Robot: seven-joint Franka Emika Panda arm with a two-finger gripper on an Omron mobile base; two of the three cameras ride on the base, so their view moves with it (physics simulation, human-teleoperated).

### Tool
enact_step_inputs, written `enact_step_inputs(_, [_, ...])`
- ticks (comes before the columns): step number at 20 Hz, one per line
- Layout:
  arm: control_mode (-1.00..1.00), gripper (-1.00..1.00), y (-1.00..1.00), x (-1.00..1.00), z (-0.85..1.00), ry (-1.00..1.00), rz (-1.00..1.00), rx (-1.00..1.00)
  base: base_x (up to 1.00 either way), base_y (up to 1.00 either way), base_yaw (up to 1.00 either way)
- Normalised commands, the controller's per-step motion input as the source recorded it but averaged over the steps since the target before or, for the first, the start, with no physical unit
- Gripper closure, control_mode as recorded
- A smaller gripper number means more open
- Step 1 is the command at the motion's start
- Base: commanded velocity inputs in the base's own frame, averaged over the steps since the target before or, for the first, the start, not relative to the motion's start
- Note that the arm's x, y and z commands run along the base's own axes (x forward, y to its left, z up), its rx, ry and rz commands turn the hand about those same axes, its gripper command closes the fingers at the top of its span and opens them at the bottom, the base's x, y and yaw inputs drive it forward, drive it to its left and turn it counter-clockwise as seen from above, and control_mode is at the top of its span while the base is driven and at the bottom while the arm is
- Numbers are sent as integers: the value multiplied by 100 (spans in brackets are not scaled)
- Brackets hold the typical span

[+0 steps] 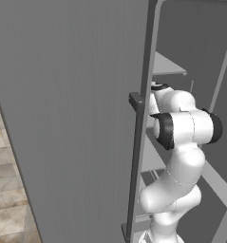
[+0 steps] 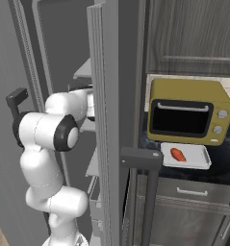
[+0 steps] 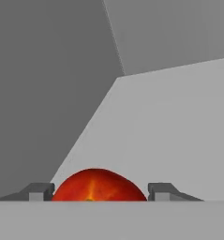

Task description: Take the sweet potato and tomato out of the freezer and place them in the tupperware container on the counter. Then put the tupperware containing the vegetables back in the freezer.

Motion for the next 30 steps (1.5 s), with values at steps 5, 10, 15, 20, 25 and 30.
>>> enact_step_inputs(5, [-100, 100, 0, -66, 18, -13, 0, 0, 0, 0, 0])
enact_step_inputs(10, [-100, 100, 0, -81, 37, -16, 0, 0, 0, 0, 0])
enact_step_inputs(15, [-100, 100, 0, -93, 61, -19, -1, 0, 0, 0, 0])
enact_step_inputs(20, [-100, 100, 0, -81, 90, -16, -1, 0, 0, 0, 0])
enact_step_inputs(25, [-100, 100, 0, -75, 100, -12, -2, 0, 0, 0, 0])
enact_step_inputs(30, [-100, 100, 0, -76, 89, -4, -3, 0, 0, 0, 0])
